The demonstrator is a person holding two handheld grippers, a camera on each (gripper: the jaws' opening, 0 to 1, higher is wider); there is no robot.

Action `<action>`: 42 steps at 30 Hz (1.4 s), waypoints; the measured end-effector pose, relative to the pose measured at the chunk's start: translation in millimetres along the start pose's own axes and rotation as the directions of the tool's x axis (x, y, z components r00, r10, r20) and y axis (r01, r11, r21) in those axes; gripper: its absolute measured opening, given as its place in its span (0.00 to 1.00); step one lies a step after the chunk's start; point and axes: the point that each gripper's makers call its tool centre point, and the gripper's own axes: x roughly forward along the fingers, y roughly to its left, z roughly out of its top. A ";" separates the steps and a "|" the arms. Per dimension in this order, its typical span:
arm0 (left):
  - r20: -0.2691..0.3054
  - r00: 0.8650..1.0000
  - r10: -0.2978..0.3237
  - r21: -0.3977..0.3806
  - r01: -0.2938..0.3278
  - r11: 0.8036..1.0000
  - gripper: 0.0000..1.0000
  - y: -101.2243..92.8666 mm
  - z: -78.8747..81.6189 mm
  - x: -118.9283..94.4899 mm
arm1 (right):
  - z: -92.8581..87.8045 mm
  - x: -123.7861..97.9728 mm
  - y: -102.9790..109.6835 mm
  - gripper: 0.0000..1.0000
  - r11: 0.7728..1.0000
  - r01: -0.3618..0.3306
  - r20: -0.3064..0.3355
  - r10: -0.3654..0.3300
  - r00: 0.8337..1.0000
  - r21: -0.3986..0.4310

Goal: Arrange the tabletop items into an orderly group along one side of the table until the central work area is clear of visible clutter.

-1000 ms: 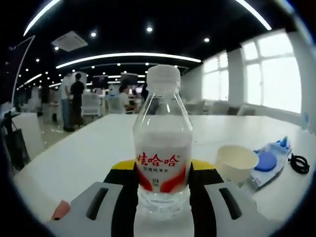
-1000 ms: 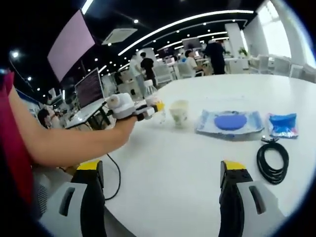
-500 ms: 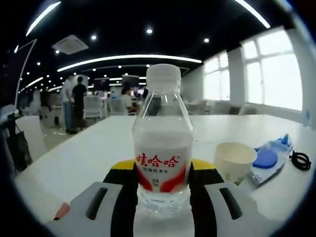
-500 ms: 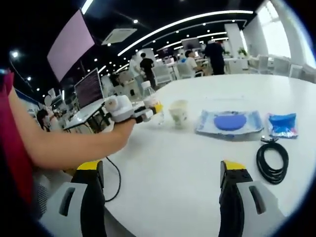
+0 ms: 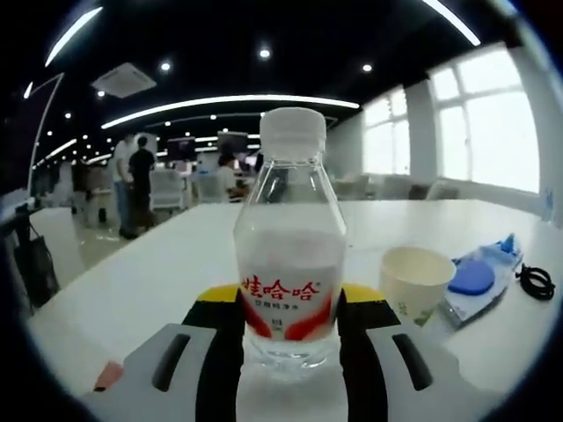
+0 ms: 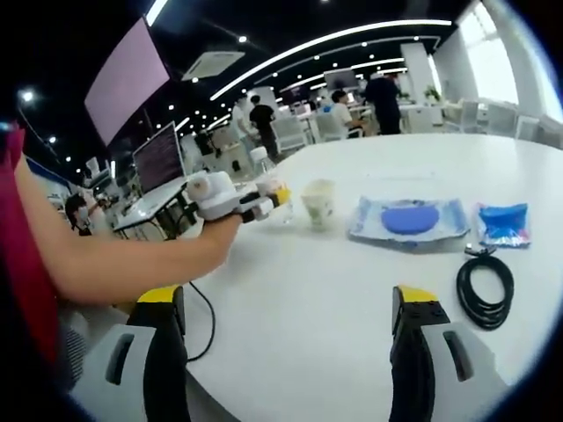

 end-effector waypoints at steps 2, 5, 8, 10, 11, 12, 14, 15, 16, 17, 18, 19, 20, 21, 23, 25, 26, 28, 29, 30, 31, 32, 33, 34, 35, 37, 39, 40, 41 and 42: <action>-0.002 1.000 -0.003 -0.001 0.003 1.000 0.39 -0.2 -0.2 0.1 | 0.1 0.0 -0.2 0.97 1.000 0.000 0.000 0.000 1.000 0.000; -0.001 1.000 0.001 0.002 -0.001 1.000 0.41 1.0 0.1 -0.5 | 0.0 -0.1 -0.1 0.97 1.000 -0.001 0.000 0.001 1.000 0.000; -0.001 1.000 0.012 -0.001 -0.012 1.000 0.49 3.4 0.6 -0.7 | -0.3 -0.4 -0.1 0.97 1.000 0.000 -0.001 0.000 1.000 -0.002; -0.004 1.000 0.015 0.001 -0.015 1.000 0.50 4.9 1.2 -1.0 | 0.0 -0.5 -0.2 0.97 1.000 0.000 0.000 0.000 1.000 -0.002; -0.006 1.000 0.014 0.000 -0.014 1.000 0.50 5.0 1.0 -1.0 | 0.3 -0.6 -0.3 0.97 1.000 0.000 0.001 0.000 1.000 -0.002; -0.006 1.000 0.014 0.004 -0.014 1.000 0.50 5.2 1.1 -1.2 | 0.3 -0.6 -0.4 0.97 1.000 0.000 0.001 0.000 1.000 -0.002; -0.002 1.000 0.017 0.002 -0.017 1.000 0.53 5.8 2.2 -1.6 | 0.3 -0.6 -0.6 0.97 1.000 0.000 0.000 0.000 1.000 -0.002; -0.003 1.000 0.019 0.002 -0.019 1.000 0.54 6.1 2.2 -1.8 | 0.3 -0.4 -0.5 0.97 1.000 0.000 0.000 0.000 1.000 -0.003; 0.001 1.000 0.017 -0.005 -0.017 1.000 0.57 5.9 2.8 -2.1 | 0.4 -0.3 -0.4 0.97 1.000 -0.001 0.000 0.001 1.000 -0.003; 0.005 1.000 0.015 -0.010 -0.015 1.000 0.59 5.7 3.4 -2.4 | 0.6 -0.2 -0.2 0.97 1.000 -0.001 0.001 0.001 1.000 -0.003; 0.005 1.000 0.018 -0.007 -0.018 1.000 0.61 5.9 3.4 -2.5 | 0.7 -0.1 -0.2 0.97 1.000 -0.002 0.001 0.002 1.000 -0.003; 0.004 1.000 0.021 -0.006 -0.021 1.000 0.63 6.4 3.3 -2.8 | 0.8 0.0 -0.2 0.97 1.000 -0.002 0.001 0.002 1.000 -0.003; 0.006 1.000 0.022 -0.016 -0.022 1.000 0.65 6.7 3.6 -3.1 | 0.7 0.1 -0.2 0.97 1.000 -0.002 0.000 0.002 1.000 -0.003; 0.004 1.000 0.024 -0.021 -0.023 1.000 0.66 7.3 3.4 -3.3 | 0.8 0.1 -0.2 0.97 1.000 -0.002 0.001 0.002 1.000 -0.003; -0.004 1.000 0.026 -0.033 -0.026 0.999 0.67 8.4 2.6 -3.8 | 1.2 0.1 -0.2 0.97 1.000 -0.003 0.002 0.003 1.000 -0.003; 0.000 1.000 0.027 -0.040 -0.027 0.999 0.69 9.1 3.8 -4.2 | 1.5 0.2 -0.1 0.97 1.000 -0.003 0.003 0.003 1.000 -0.003; -0.003 1.000 0.031 -0.038 -0.031 0.999 0.69 9.9 3.9 -4.6 | 1.6 0.3 0.0 0.97 1.000 -0.003 0.003 0.003 1.000 -0.003; 0.001 0.999 0.032 -0.047 -0.032 0.998 0.72 11.0 5.4 -5.7 | 1.8 0.4 0.3 0.97 1.000 -0.005 0.003 0.005 1.000 -0.003; 0.001 0.999 0.035 -0.048 -0.035 0.998 0.73 11.8 5.8 -5.9 | 1.9 0.5 0.5 0.97 1.000 -0.006 0.003 0.006 1.000 -0.003; 0.000 0.999 0.038 -0.050 -0.038 0.998 0.74 12.7 6.1 -6.5 | 2.0 0.5 0.6 0.97 1.000 -0.006 0.003 0.006 1.000 -0.003; 0.001 0.999 0.040 -0.051 -0.040 0.998 0.75 13.2 6.9 -7.2 | 2.2 0.5 0.8 0.97 1.000 -0.007 0.005 0.007 1.000 -0.003; 0.007 0.999 0.040 -0.054 -0.040 0.998 0.76 13.5 8.5 -8.3 | 2.5 0.5 1.1 0.97 1.000 -0.008 0.006 0.008 1.000 -0.002; 0.006 0.999 0.042 -0.051 -0.041 0.998 0.76 13.7 8.9 -8.9 | 2.5 0.5 1.2 0.97 1.000 -0.009 0.006 0.009 1.000 -0.002; 0.006 0.999 0.041 -0.050 -0.041 0.998 0.76 13.7 9.4 -9.8 | 2.5 0.5 1.3 0.97 1.000 -0.009 0.006 0.009 1.000 -0.002; 0.009 0.999 0.041 -0.049 -0.040 0.998 0.76 13.7 10.3 -11.2 | 2.7 0.5 1.6 0.97 1.000 -0.010 0.007 0.010 1.000 -0.001; 0.013 0.999 0.042 -0.047 -0.041 0.998 0.78 14.7 11.9 -14.6 | 3.8 0.6 2.2 0.97 1.000 -0.013 0.012 0.013 1.000 0.000; 0.012 0.999 0.045 -0.047 -0.045 0.998 0.78 16.9 12.9 -16.8 | 4.9 0.7 2.5 0.97 1.000 -0.014 0.015 0.014 1.000 -0.001; 0.013 0.999 0.048 -0.047 -0.047 0.998 0.78 18.3 13.7 -17.7 | 5.7 0.5 2.7 0.97 1.000 -0.014 0.018 0.014 1.000 0.000; 0.014 0.998 0.057 -0.043 -0.057 0.997 0.78 21.7 15.1 -19.1 | 6.0 0.3 2.8 0.97 1.000 -0.015 0.019 0.015 1.000 0.000; 0.016 0.998 0.064 -0.042 -0.063 0.997 0.79 23.9 16.2 -20.0 | 6.2 -0.2 2.9 0.97 1.000 -0.015 0.020 0.015 1.000 -0.001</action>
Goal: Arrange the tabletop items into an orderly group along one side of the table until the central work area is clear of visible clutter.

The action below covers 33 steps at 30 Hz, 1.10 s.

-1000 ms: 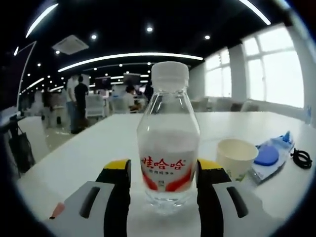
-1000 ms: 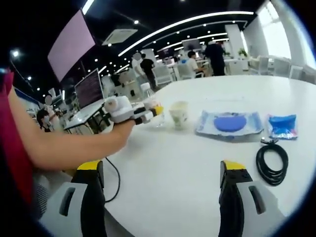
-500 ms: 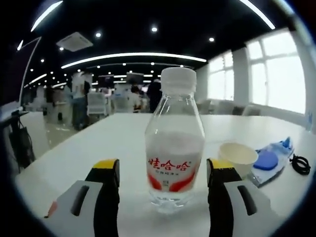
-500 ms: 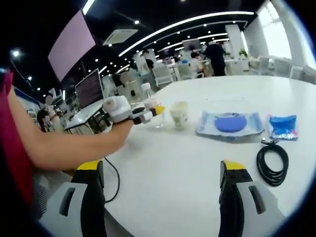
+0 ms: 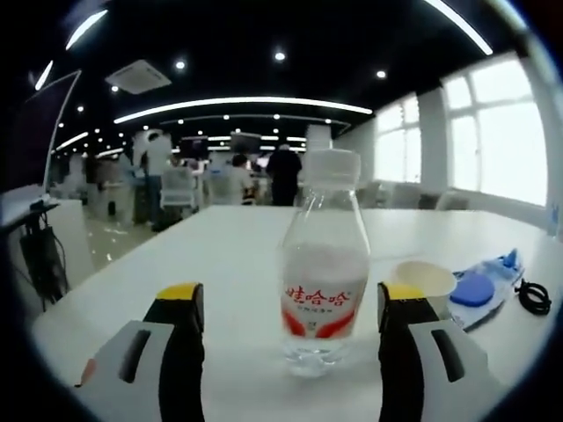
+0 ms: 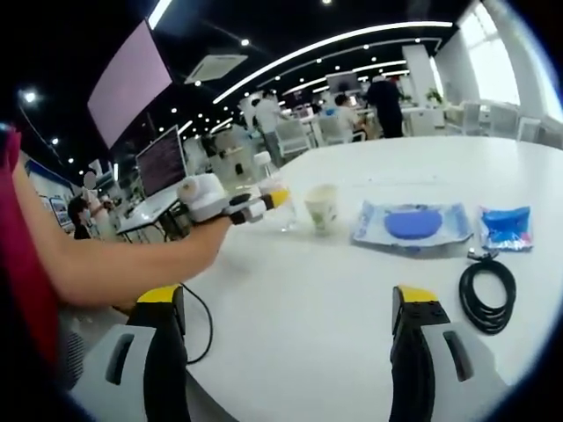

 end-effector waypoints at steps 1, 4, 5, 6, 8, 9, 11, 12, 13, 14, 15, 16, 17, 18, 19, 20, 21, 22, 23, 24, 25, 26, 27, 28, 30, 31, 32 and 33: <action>0.002 1.000 0.003 -0.004 -0.003 1.000 0.79 1.8 1.3 -0.7 | 0.1 -0.4 0.1 0.97 1.000 0.000 0.001 0.000 1.000 0.000; 0.009 1.000 0.012 -0.002 -0.012 1.000 0.80 5.5 7.1 -3.7 | 0.9 -1.0 0.8 0.97 1.000 -0.002 0.004 0.002 1.000 0.000; 0.012 1.000 0.011 -0.002 -0.011 1.000 0.80 5.7 8.8 -4.5 | 1.2 -1.1 1.0 0.97 1.000 -0.002 0.006 0.002 1.000 0.000; 0.016 1.000 0.012 -0.001 -0.012 1.000 0.80 6.1 10.8 -5.4 | 1.8 -1.1 1.4 0.97 1.000 -0.003 0.008 0.003 1.000 0.000; 0.026 1.000 0.015 0.006 -0.015 1.000 0.80 7.8 15.8 -7.9 | 2.5 -1.0 2.0 0.97 1.000 -0.005 0.010 0.005 1.000 0.000; 0.028 0.999 0.017 0.005 -0.017 1.000 0.80 9.8 17.2 -8.0 | 2.9 -1.1 2.4 0.97 1.000 -0.006 0.012 0.006 1.000 -0.002; 0.031 0.999 0.022 0.008 -0.023 1.000 0.80 12.7 19.9 -9.4 | 3.4 -1.3 2.7 0.97 1.000 -0.007 0.014 0.007 1.000 -0.003; 0.032 0.999 0.022 0.009 -0.022 1.000 0.81 13.1 21.1 -10.1 | 3.8 -1.5 2.9 0.97 1.000 -0.008 0.015 0.008 1.000 -0.003; 0.031 0.999 0.023 0.011 -0.023 1.000 0.81 13.5 22.0 -10.9 | 4.3 -1.7 3.2 0.97 1.000 -0.009 0.018 0.009 1.000 -0.003; 0.034 0.999 0.022 0.014 -0.022 1.000 0.81 13.6 23.8 -12.6 | 4.5 -1.9 3.4 0.97 1.000 -0.010 0.018 0.010 1.000 -0.003; 0.034 0.999 0.022 0.017 -0.023 1.000 0.81 13.9 24.5 -13.6 | 4.9 -2.0 3.6 0.97 1.000 -0.011 0.020 0.011 1.000 -0.003; 0.036 0.999 0.023 0.016 -0.023 1.000 0.81 14.7 25.9 -15.4 | 5.4 -2.2 4.0 0.97 1.000 -0.012 0.022 0.012 1.000 -0.004; 0.037 0.999 0.024 0.016 -0.025 1.000 0.81 15.4 26.9 -16.7 | 5.7 -2.4 4.1 0.97 1.000 -0.012 0.023 0.012 1.000 -0.005; 0.031 0.999 0.026 0.021 -0.027 0.999 0.81 16.1 27.5 -18.6 | 6.2 -2.8 4.2 0.97 1.000 -0.012 0.025 0.012 1.000 -0.005; 0.034 0.999 0.024 0.023 -0.025 0.999 0.81 16.1 28.8 -20.4 | 6.7 -3.0 4.2 0.97 1.000 -0.012 0.027 0.012 1.000 -0.006; 0.032 0.999 0.020 0.027 -0.021 0.999 0.81 16.5 30.4 -22.5 | 7.2 -3.5 4.0 0.97 1.000 -0.011 0.029 0.012 1.000 -0.008; 0.027 0.999 0.019 0.040 -0.020 0.999 0.81 17.3 30.9 -24.3 | 7.7 -3.7 3.8 0.97 1.000 -0.011 0.030 0.011 0.999 -0.008; 0.028 1.000 0.015 0.046 -0.016 0.999 0.81 18.1 32.6 -26.7 | 8.3 -4.1 3.9 0.97 1.000 -0.011 0.033 0.012 0.999 -0.008; 0.026 1.000 0.010 0.051 -0.011 0.999 0.82 18.7 33.8 -28.5 | 9.2 -4.3 4.0 0.98 1.000 -0.011 0.036 0.011 0.999 -0.009; 0.025 1.000 0.008 0.059 -0.009 0.998 0.82 19.6 35.1 -30.4 | 10.1 -4.5 4.0 0.98 1.000 -0.010 0.039 0.011 0.999 -0.011; 0.024 1.000 0.006 0.071 -0.008 0.997 0.82 21.4 37.8 -33.7 | 11.0 -4.8 4.3 0.98 1.000 -0.011 0.042 0.011 0.999 -0.012; 0.025 1.000 0.005 0.076 -0.007 0.997 0.82 22.7 39.6 -36.1 | 11.1 -4.8 4.4 0.98 1.000 -0.011 0.042 0.012 0.999 -0.012; 0.026 1.000 0.004 0.077 -0.006 0.997 0.81 24.6 41.9 -39.2 | 11.5 -4.8 4.6 0.98 1.000 -0.011 0.043 0.012 0.999 -0.014; 0.026 1.000 0.004 0.078 -0.007 0.997 0.81 25.4 42.8 -40.4 | 11.7 -4.9 4.8 0.98 1.000 -0.011 0.044 0.012 0.999 -0.015; 0.032 0.999 0.005 0.082 -0.008 0.997 0.81 29.3 47.5 -44.8 | 12.7 -5.4 5.8 0.97 1.000 -0.012 0.048 0.013 0.999 -0.018; 0.034 0.999 0.006 0.084 -0.009 0.996 0.81 30.3 49.3 -46.6 | 12.9 -5.8 6.1 0.97 1.000 -0.012 0.049 0.013 0.999 -0.020; 0.036 0.999 0.007 0.090 -0.010 0.996 0.81 31.6 52.3 -49.5 | 13.3 -6.2 6.1 0.97 1.000 -0.012 0.050 0.013 0.999 -0.022; 0.036 0.999 0.007 0.090 -0.010 0.996 0.81 31.8 52.9 -50.1 | 14.1 -6.9 5.9 0.97 1.000 -0.010 0.054 0.012 0.998 -0.024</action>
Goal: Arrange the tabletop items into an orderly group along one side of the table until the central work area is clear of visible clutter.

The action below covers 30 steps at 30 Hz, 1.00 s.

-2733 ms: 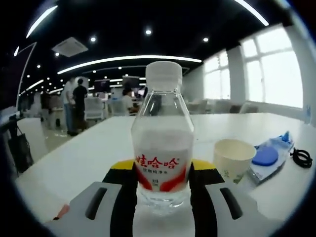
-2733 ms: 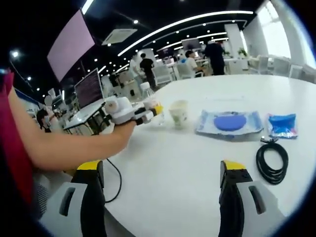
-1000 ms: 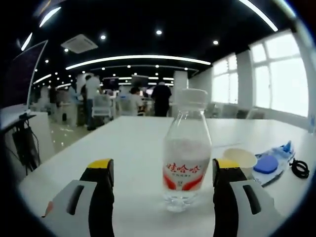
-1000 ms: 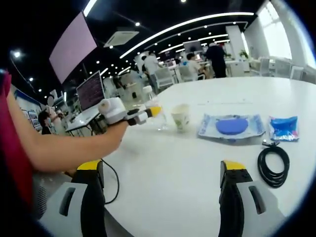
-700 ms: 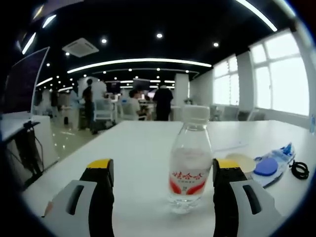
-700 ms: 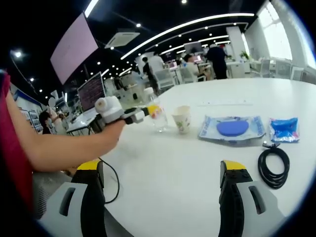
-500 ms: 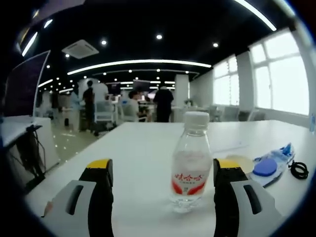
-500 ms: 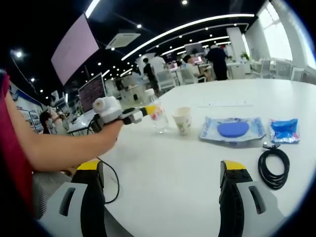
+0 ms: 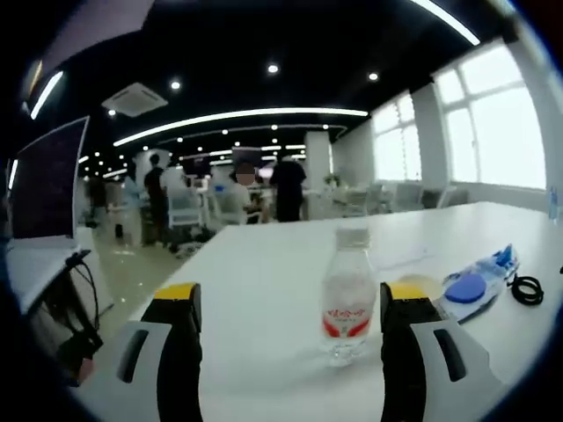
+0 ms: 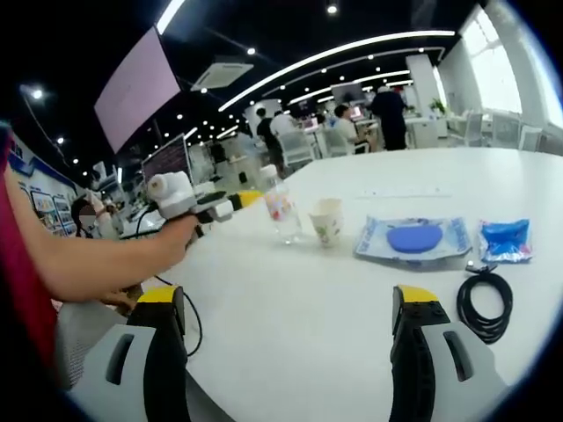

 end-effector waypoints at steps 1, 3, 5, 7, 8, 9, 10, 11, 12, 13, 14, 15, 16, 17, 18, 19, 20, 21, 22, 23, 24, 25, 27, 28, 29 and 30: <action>0.005 1.000 -0.004 -0.001 0.004 1.000 0.81 0.9 4.2 -3.7 | 0.2 -0.5 -0.1 0.97 1.000 0.001 0.001 -0.001 1.000 0.000; 0.010 1.000 -0.005 0.003 0.005 1.000 0.80 1.7 8.3 -7.1 | 1.0 -2.0 -0.6 0.97 1.000 0.004 0.004 -0.004 1.000 -0.002; 0.017 1.000 -0.010 -0.001 0.010 1.000 0.80 2.2 13.4 -11.5 | 1.8 -3.7 -1.4 0.97 1.000 0.007 0.007 -0.007 1.000 -0.004; 0.020 1.000 -0.015 -0.005 0.016 1.000 0.80 2.9 18.0 -16.3 | 2.8 -5.5 -2.8 0.97 1.000 0.014 0.011 -0.014 1.000 -0.005; 0.026 1.000 -0.016 0.003 0.016 1.000 0.80 4.3 21.5 -19.9 | 3.6 -6.4 -3.3 0.97 1.000 0.017 0.014 -0.017 1.000 -0.005; 0.028 0.999 -0.017 0.005 0.016 1.000 0.80 5.8 24.0 -22.2 | 4.8 -8.0 -4.0 0.97 1.000 0.021 0.018 -0.021 1.000 -0.004; 0.027 0.999 -0.017 0.001 0.017 1.000 0.80 8.1 26.8 -25.3 | 5.5 -8.9 -4.6 0.97 1.000 0.023 0.021 -0.023 1.000 -0.004; 0.032 0.999 -0.017 -0.001 0.017 1.000 0.80 9.4 29.5 -27.7 | 5.9 -9.7 -5.1 0.97 1.000 0.026 0.022 -0.026 0.999 -0.005; 0.042 0.999 -0.017 -0.003 0.018 1.000 0.81 10.9 33.9 -31.2 | 6.7 -10.6 -5.7 0.97 1.000 0.030 0.025 -0.030 0.999 -0.007; 0.043 0.999 -0.019 -0.002 0.019 1.000 0.81 11.3 36.1 -33.2 | 7.3 -11.4 -5.6 0.97 0.999 0.032 0.026 -0.032 0.999 -0.008; 0.046 0.999 -0.021 -0.004 0.022 1.000 0.81 12.0 39.0 -36.2 | 7.7 -11.8 -5.5 0.97 0.999 0.034 0.027 -0.033 0.999 -0.009; 0.051 0.998 -0.024 -0.006 0.024 1.000 0.81 12.1 41.4 -38.5 | 9.2 -13.1 -5.8 0.97 0.999 0.038 0.032 -0.037 0.999 -0.011; 0.051 0.998 -0.026 -0.009 0.026 1.000 0.81 11.9 42.8 -40.6 | 10.5 -14.9 -6.2 0.97 0.999 0.043 0.036 -0.042 0.998 -0.014; 0.055 0.998 -0.031 -0.015 0.032 0.999 0.81 10.9 45.3 -44.0 | 11.1 -16.0 -6.9 0.97 0.999 0.047 0.038 -0.046 0.998 -0.016; 0.063 0.997 -0.038 -0.021 0.039 0.999 0.81 9.4 47.6 -46.3 | 11.6 -17.9 -8.2 0.97 0.998 0.052 0.040 -0.052 0.998 -0.019; 0.068 0.997 -0.045 -0.026 0.047 0.999 0.81 7.6 50.2 -49.3 | 11.7 -19.4 -9.2 0.97 0.998 0.057 0.041 -0.056 0.998 -0.020; 0.070 0.996 -0.049 -0.030 0.051 0.998 0.81 6.9 51.2 -50.1 | 12.1 -21.5 -10.7 0.97 0.998 0.064 0.043 -0.063 0.997 -0.020; 0.072 0.996 -0.053 -0.032 0.055 0.998 0.81 5.8 52.9 -51.7 | 12.5 -23.2 -12.4 0.97 0.997 0.069 0.045 -0.068 0.997 -0.020; 0.075 0.996 -0.057 -0.036 0.060 0.998 0.81 4.6 54.6 -53.3 | 13.2 -25.8 -15.0 0.97 0.997 0.078 0.047 -0.077 0.996 -0.021; 0.079 0.995 -0.063 -0.041 0.066 0.997 0.81 2.6 57.1 -55.9 | 13.7 -27.7 -16.9 0.97 0.996 0.085 0.050 -0.084 0.995 -0.022; 0.081 0.994 -0.067 -0.044 0.070 0.997 0.81 1.5 58.4 -57.3 | 14.6 -30.6 -18.9 0.97 0.995 0.093 0.053 -0.091 0.994 -0.023; 0.085 0.994 -0.071 -0.047 0.076 0.996 0.81 0.1 60.8 -59.6 | 15.5 -32.2 -20.2 0.97 0.995 0.099 0.057 -0.097 0.994 -0.023; 0.092 0.992 -0.082 -0.053 0.087 0.995 0.81 -3.3 64.6 -64.0 | 17.1 -37.0 -23.2 0.97 0.993 0.112 0.063 -0.110 0.992 -0.025; 0.097 0.991 -0.089 -0.056 0.095 0.994 0.81 -5.1 67.2 -66.9 | 17.7 -38.8 -24.3 0.97 0.993 0.118 0.065 -0.116 0.991 -0.025; 0.100 0.991 -0.094 -0.056 0.100 0.993 0.81 -6.2 68.9 -68.9 | 18.7 -41.5 -25.9 0.97 0.992 0.125 0.070 -0.123 0.990 -0.027; 0.110 0.988 -0.105 -0.062 0.113 0.992 0.81 -8.6 72.1 -71.7 | 19.2 -43.2 -26.7 0.97 0.991 0.129 0.072 -0.127 0.989 -0.026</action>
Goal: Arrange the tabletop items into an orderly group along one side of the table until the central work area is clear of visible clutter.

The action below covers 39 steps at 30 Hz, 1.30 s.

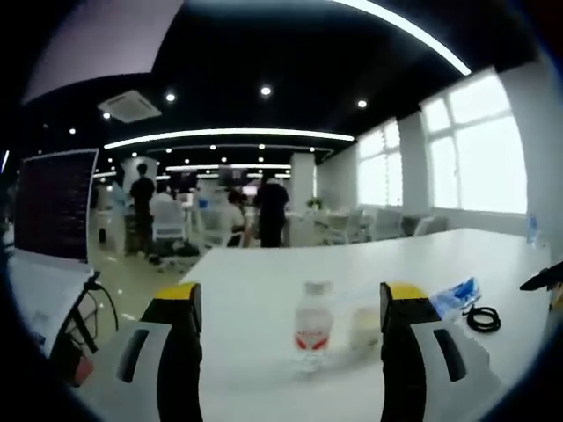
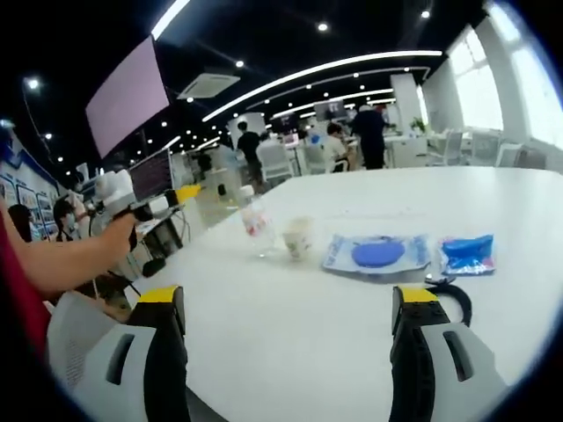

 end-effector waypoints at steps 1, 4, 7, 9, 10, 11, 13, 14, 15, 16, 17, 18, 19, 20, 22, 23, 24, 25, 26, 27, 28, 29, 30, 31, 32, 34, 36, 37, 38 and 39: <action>0.002 1.000 -0.004 -0.005 0.004 1.000 0.81 -1.0 1.5 -1.5 | 0.5 -1.3 -1.1 0.97 1.000 0.004 0.002 -0.004 1.000 0.000; 0.000 1.000 -0.020 -0.016 0.020 1.000 0.82 -6.1 5.4 -7.2 | 3.2 -7.2 -3.7 0.97 1.000 0.019 0.012 -0.019 1.000 -0.002; 0.008 0.999 -0.042 -0.034 0.042 0.999 0.82 -14.5 12.7 -17.0 | 4.9 -12.5 -5.3 0.97 0.999 0.033 0.020 -0.033 0.999 -0.006; 0.019 0.998 -0.063 -0.033 0.064 0.997 0.81 -22.4 18.7 -24.2 | 5.7 -16.4 -6.5 0.97 0.999 0.041 0.025 -0.041 0.999 -0.006; 0.022 0.997 -0.072 -0.030 0.073 0.997 0.81 -26.2 21.0 -27.7 | 6.0 -17.9 -7.1 0.97 0.999 0.046 0.028 -0.046 0.999 -0.006; 0.025 0.996 -0.081 -0.028 0.082 0.996 0.81 -29.6 23.0 -30.6 | 5.9 -19.4 -7.8 0.97 0.999 0.050 0.031 -0.050 0.998 -0.006; 0.033 0.994 -0.104 -0.030 0.105 0.994 0.82 -38.7 28.0 -38.6 | 5.6 -23.1 -9.3 0.97 0.998 0.060 0.035 -0.060 0.998 -0.002; 0.039 0.993 -0.115 -0.031 0.116 0.993 0.82 -43.3 30.4 -43.5 | 5.4 -24.8 -9.7 0.97 0.998 0.066 0.037 -0.066 0.997 -0.001; 0.036 0.992 -0.122 -0.035 0.123 0.992 0.82 -46.7 31.0 -46.6 | 5.6 -27.0 -9.9 0.97 0.998 0.070 0.041 -0.070 0.997 0.000; 0.036 0.991 -0.129 -0.040 0.130 0.991 0.83 -49.9 31.4 -49.6 | 5.5 -28.2 -10.1 0.97 0.997 0.073 0.042 -0.073 0.996 0.001; 0.033 0.989 -0.143 -0.041 0.145 0.989 0.83 -55.9 31.4 -54.1 | 5.2 -30.0 -11.2 0.97 0.997 0.082 0.044 -0.082 0.996 0.001; 0.027 0.988 -0.155 -0.042 0.156 0.987 0.84 -60.2 30.4 -57.3 | 4.9 -31.3 -11.7 0.97 0.996 0.086 0.044 -0.086 0.995 0.000; 0.023 0.986 -0.162 -0.041 0.163 0.986 0.84 -63.6 29.3 -60.3 | 4.9 -32.7 -12.2 0.97 0.996 0.090 0.046 -0.090 0.995 0.000; 0.017 0.985 -0.171 -0.039 0.171 0.984 0.84 -67.1 27.7 -63.3 | 4.7 -34.8 -13.8 0.97 0.995 0.099 0.047 -0.099 0.994 0.002; 0.004 0.980 -0.198 -0.048 0.198 0.979 0.84 -76.5 23.7 -70.7 | 4.2 -38.1 -15.6 0.97 0.994 0.108 0.051 -0.108 0.993 0.005; -0.015 0.976 -0.217 -0.051 0.216 0.975 0.84 -82.1 19.6 -74.5 | 3.5 -39.6 -16.5 0.97 0.994 0.113 0.050 -0.113 0.992 0.007; -0.020 0.974 -0.227 -0.047 0.226 0.973 0.84 -85.2 18.2 -77.0 | 3.2 -41.9 -17.9 0.97 0.993 0.120 0.052 -0.120 0.991 0.005; -0.034 0.970 -0.239 -0.044 0.238 0.970 0.83 -88.9 15.2 -80.4 | 3.4 -43.5 -19.4 0.97 0.992 0.125 0.054 -0.125 0.991 0.009; -0.043 0.967 -0.252 -0.049 0.250 0.967 0.83 -91.7 13.3 -82.5 | 3.6 -44.6 -20.4 0.97 0.992 0.129 0.055 -0.129 0.990 0.011; -0.046 0.963 -0.266 -0.050 0.264 0.963 0.82 -94.9 12.2 -84.4 | 4.7 -45.3 -21.9 0.98 0.991 0.135 0.060 -0.135 0.989 0.010; -0.055 0.960 -0.273 -0.037 0.271 0.962 0.82 -97.0 9.8 -86.2 | 5.5 -45.4 -22.8 0.98 0.990 0.138 0.063 -0.138 0.988 0.003; -0.064 0.959 -0.275 -0.034 0.273 0.961 0.82 -97.7 7.5 -87.2 | 4.5 -45.6 -25.3 0.98 0.988 0.147 0.054 -0.145 0.988 -0.049; -0.062 0.957 -0.285 -0.046 0.282 0.958 0.82 -96.3 4.6 -87.1 | 2.4 -46.7 -29.9 0.99 0.980 0.171 0.041 -0.168 0.985 -0.100; -0.062 0.956 -0.288 -0.055 0.285 0.957 0.81 -95.9 3.2 -87.6 | 0.3 -47.0 -32.6 0.99 0.971 0.183 0.033 -0.180 0.983 -0.151; -0.071 0.955 -0.288 -0.056 0.284 0.957 0.81 -95.3 0.7 -88.3 | -0.6 -47.9 -33.9 0.99 0.969 0.194 0.031 -0.191 0.981 -0.153; -0.078 0.949 -0.305 -0.062 0.301 0.952 0.81 -97.5 -2.4 -91.3 | 4.9 -48.7 -31.2 0.99 0.964 0.204 0.063 -0.196 0.979 -0.170; -0.092 0.947 -0.307 -0.062 0.303 0.951 0.80 -97.9 -5.7 -93.4 | 4.7 -52.6 -40.8 1.00 0.919 0.270 0.054 -0.266 0.963 -0.288; -0.095 0.947 -0.306 -0.055 0.302 0.952 0.80 -97.5 -7.5 -95.3 | 1.6 -52.2 -41.1 1.00 0.912 0.276 0.039 -0.278 0.960 -0.302; -0.097 0.947 -0.305 -0.051 0.301 0.952 0.80 -97.3 -8.8 -96.6 | -1.7 -50.9 -39.6 1.00 0.909 0.271 0.022 -0.278 0.960 -0.317; -0.096 0.947 -0.305 -0.053 0.301 0.952 0.80 -96.5 -10.4 -97.8 | -1.8 -48.5 -37.2 1.00 0.915 0.259 0.029 -0.264 0.964 -0.309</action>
